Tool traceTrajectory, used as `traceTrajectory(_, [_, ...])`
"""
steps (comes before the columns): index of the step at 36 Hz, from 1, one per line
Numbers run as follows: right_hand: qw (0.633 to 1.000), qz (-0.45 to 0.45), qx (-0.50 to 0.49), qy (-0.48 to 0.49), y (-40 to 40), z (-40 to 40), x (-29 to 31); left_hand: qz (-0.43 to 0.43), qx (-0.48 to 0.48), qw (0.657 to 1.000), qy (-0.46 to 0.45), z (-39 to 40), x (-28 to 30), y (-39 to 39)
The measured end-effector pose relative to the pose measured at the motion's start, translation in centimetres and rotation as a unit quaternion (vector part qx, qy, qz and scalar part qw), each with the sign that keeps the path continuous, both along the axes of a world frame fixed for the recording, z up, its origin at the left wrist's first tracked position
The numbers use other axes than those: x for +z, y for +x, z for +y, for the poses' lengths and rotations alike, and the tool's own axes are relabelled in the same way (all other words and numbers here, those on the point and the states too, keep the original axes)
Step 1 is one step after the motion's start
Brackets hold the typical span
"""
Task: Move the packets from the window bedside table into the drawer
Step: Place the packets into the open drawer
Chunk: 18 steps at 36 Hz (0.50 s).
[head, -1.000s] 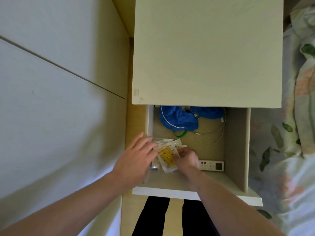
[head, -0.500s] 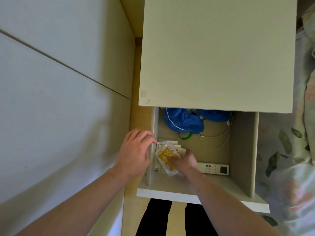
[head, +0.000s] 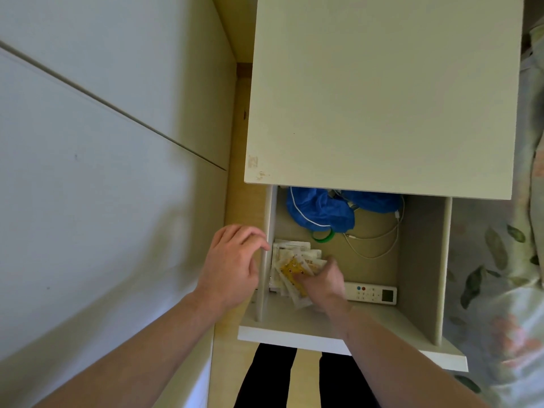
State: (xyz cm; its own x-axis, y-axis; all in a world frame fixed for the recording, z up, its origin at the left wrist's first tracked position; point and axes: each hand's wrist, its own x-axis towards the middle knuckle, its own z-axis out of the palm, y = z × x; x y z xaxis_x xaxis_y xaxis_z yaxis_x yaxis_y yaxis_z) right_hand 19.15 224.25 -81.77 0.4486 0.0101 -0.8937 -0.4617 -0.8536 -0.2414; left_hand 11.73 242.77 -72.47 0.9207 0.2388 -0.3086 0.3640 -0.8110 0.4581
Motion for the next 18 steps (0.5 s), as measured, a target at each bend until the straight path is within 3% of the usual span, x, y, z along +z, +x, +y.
traceTrajectory(4, [0.996, -0.068, 0.058, 0.031, -1.6, 1.7, 0.6, -0.006, 0.006, 1.0, 0.0, 0.1, -0.4, -0.1])
traceTrajectory(7, [0.993, -0.066, 0.058, 0.076, -3.4, 2.6, 0.7, -0.01, 0.003, 1.0, 0.005, 0.1, -0.4, 0.1])
traceTrajectory(10, [0.994, -0.068, 0.055, 0.061, -4.6, 2.7, 0.7, -0.013, 0.002, 1.0, 0.006, 0.1, -0.4, 0.2])
traceTrajectory(15, [0.997, 0.04, -0.018, 0.06, -3.7, 1.5, 0.4, -0.016, 0.006, 1.0, 0.006, 0.2, -0.6, 0.1])
traceTrajectory(18, [0.991, 0.1, -0.008, 0.085, -3.8, 1.8, 0.5, -0.02, 0.01, 1.0, 0.005, 0.3, -0.6, 0.1])
